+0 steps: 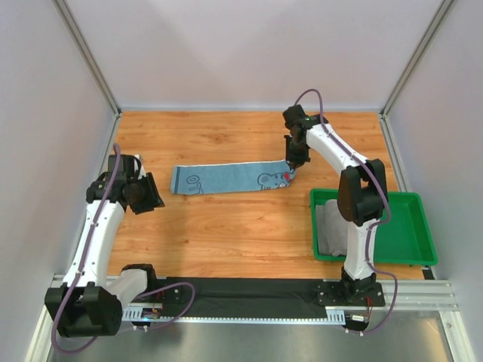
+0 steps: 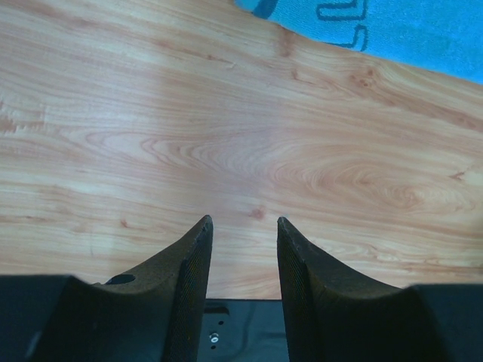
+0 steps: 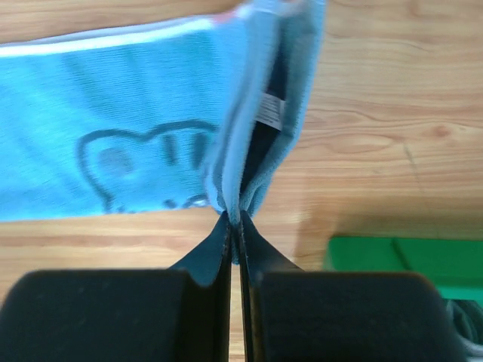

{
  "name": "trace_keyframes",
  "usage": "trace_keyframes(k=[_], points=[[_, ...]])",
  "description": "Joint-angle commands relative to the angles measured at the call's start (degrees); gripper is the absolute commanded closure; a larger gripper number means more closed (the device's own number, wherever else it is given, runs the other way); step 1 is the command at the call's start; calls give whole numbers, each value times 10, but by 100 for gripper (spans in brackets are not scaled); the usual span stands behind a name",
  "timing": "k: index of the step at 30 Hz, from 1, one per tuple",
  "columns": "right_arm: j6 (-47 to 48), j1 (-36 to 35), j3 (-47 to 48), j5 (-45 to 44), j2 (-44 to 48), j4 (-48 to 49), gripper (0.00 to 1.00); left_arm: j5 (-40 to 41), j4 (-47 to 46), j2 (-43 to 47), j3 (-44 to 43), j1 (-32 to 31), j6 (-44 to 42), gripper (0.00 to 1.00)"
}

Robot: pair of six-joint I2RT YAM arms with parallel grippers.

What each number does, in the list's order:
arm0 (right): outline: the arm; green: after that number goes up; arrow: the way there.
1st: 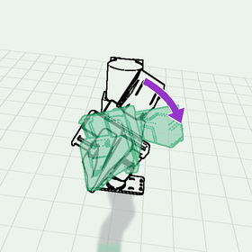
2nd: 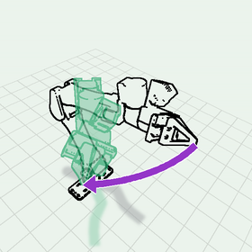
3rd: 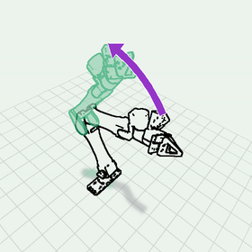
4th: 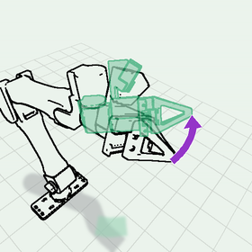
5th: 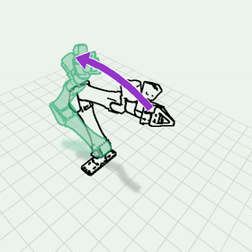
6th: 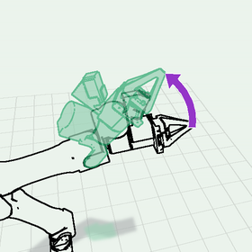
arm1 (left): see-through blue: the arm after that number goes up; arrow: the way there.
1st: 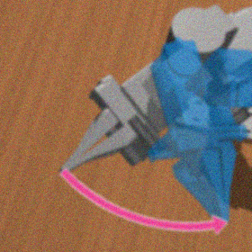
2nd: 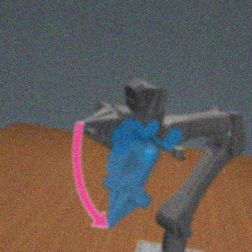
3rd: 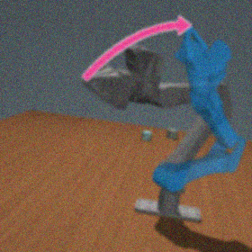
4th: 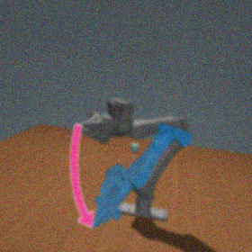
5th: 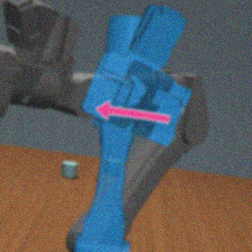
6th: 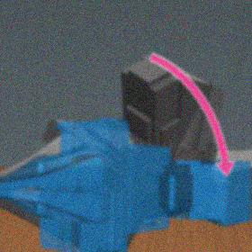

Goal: Roll the towels

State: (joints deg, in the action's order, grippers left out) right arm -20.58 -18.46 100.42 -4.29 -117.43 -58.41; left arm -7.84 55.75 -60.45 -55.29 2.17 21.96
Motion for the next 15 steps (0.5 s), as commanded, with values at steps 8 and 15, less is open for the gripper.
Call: trace_keyframes(k=[8,15], points=[[-8,-137,208,-12,-19,-67,100,-11,-15,68,26,-2,19,53],[-18,-194,353,32,-87,-98,100,22,-6,67,19,-2,23,54]])
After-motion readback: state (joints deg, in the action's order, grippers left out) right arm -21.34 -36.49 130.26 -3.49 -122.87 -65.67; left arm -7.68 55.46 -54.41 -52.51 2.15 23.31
